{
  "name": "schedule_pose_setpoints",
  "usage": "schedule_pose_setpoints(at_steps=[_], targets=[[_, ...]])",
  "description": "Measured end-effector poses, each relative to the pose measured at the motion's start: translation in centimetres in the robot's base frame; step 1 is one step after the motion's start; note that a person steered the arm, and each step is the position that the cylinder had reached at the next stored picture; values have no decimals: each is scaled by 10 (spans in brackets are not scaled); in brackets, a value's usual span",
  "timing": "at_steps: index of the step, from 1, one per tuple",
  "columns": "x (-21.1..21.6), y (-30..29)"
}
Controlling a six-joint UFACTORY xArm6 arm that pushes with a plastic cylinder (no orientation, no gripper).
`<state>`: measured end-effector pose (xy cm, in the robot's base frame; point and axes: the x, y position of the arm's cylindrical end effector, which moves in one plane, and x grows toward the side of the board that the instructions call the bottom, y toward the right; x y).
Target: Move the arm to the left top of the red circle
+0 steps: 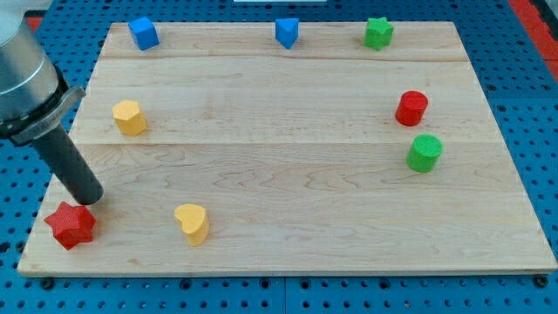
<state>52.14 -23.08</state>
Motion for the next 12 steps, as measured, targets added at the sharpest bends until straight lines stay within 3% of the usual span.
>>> schedule_pose_setpoints(at_steps=[3,9,11,12], targets=[[-51,0],[-60,0],[3,24],[13,63]])
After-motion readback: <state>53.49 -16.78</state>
